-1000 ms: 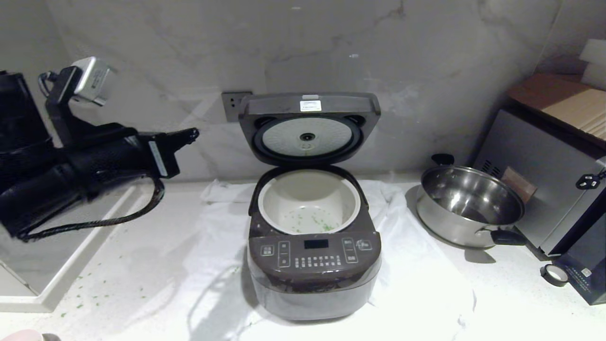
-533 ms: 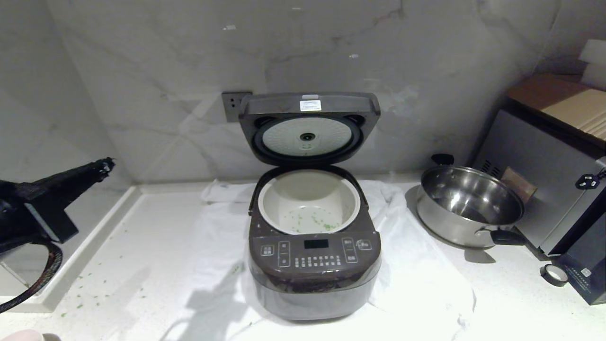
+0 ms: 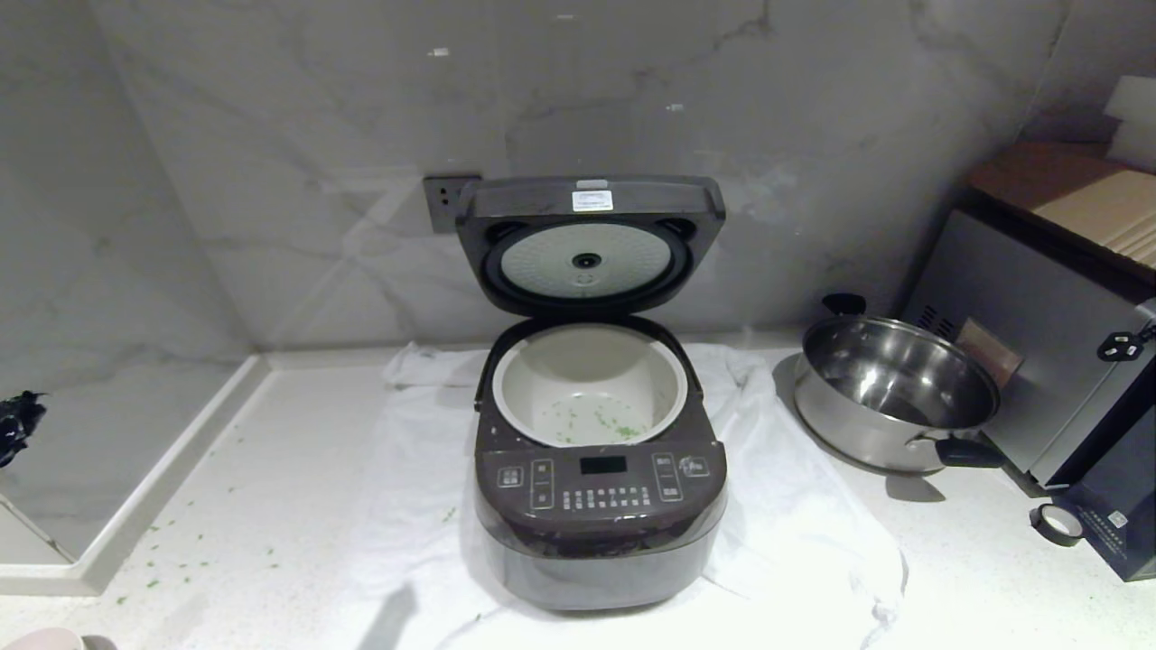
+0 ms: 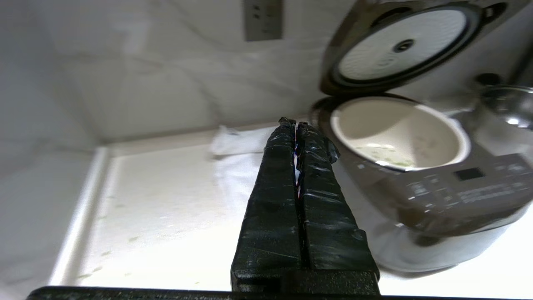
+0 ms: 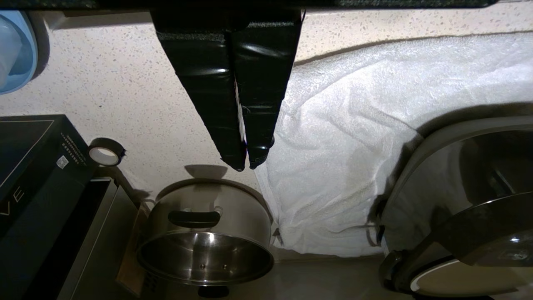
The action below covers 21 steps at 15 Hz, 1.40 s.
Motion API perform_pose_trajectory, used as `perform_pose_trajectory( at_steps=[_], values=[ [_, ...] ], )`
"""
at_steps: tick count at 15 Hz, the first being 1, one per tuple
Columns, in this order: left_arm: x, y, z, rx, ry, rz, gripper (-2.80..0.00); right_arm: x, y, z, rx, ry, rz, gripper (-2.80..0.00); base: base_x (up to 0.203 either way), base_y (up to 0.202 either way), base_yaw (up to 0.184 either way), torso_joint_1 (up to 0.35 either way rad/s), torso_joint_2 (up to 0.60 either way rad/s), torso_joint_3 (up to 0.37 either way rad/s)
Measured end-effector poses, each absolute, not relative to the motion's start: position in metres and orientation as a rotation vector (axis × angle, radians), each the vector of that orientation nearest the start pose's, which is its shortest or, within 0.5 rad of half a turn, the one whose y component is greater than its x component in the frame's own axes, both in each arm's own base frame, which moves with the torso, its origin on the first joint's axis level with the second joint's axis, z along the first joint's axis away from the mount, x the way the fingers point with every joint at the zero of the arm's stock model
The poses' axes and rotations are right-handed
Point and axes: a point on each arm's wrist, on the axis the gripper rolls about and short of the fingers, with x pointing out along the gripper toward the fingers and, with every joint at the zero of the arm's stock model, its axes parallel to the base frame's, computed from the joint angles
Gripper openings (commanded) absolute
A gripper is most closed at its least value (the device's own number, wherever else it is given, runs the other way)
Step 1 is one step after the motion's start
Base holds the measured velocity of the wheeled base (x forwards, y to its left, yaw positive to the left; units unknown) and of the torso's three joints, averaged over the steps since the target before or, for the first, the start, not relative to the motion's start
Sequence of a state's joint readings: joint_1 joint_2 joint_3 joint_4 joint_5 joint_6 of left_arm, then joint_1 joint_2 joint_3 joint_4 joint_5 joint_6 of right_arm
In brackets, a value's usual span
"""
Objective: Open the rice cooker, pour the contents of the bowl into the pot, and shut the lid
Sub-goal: Turn on the tap
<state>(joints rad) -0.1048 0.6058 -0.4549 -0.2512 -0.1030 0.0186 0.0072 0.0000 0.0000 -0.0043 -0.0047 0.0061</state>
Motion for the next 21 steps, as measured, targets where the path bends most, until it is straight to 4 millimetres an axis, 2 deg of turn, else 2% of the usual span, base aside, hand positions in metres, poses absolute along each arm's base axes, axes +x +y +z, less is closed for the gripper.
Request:
perform_pose_trajectory(
  at_steps=[4, 7, 11, 13, 14, 16, 21],
  values=[
    [0.007, -0.001, 0.209, 0.086, -0.151, -0.035, -2.8, -0.023, 0.0, 0.076, 0.006, -0.004, 0.003, -2.8, 0.0, 0.0, 0.0, 0.0, 0.0, 0.0],
    [-0.009, 0.0, 0.185, 0.101, -0.171, -0.009, -2.8, -0.023, 0.0, 0.076, 0.006, -0.004, 0.002, -2.8, 0.0, 0.0, 0.0, 0.0, 0.0, 0.0],
    [-0.025, 0.0, 0.132, 0.133, -0.121, -0.009, -2.8, -0.023, 0.0, 0.076, 0.006, -0.004, 0.003, -2.8, 0.0, 0.0, 0.0, 0.0, 0.0, 0.0],
    [-0.024, 0.0, 0.1, 0.134, -0.038, -0.001, -2.8, -0.023, 0.0, 0.076, 0.006, -0.004, 0.003, -2.8, 0.0, 0.0, 0.0, 0.0, 0.0, 0.0],
    [-0.024, 0.0, 0.091, 0.129, -0.022, 0.003, -2.8, -0.023, 0.0, 0.076, 0.006, -0.004, 0.003, -2.8, 0.0, 0.0, 0.0, 0.0, 0.0, 0.0],
    [-0.023, 0.0, 0.08, 0.132, 0.005, -0.012, -2.8, -0.023, 0.0, 0.076, 0.006, -0.004, 0.003, -2.8, 0.0, 0.0, 0.0, 0.0, 0.0, 0.0],
    [-0.023, 0.0, 0.076, 0.085, 0.006, -0.017, -2.8, -0.023, 0.0, 0.076, 0.008, -0.004, 0.003, -2.8, 0.0, 0.0, 0.0, 0.0, 0.0, 0.0]
  ],
)
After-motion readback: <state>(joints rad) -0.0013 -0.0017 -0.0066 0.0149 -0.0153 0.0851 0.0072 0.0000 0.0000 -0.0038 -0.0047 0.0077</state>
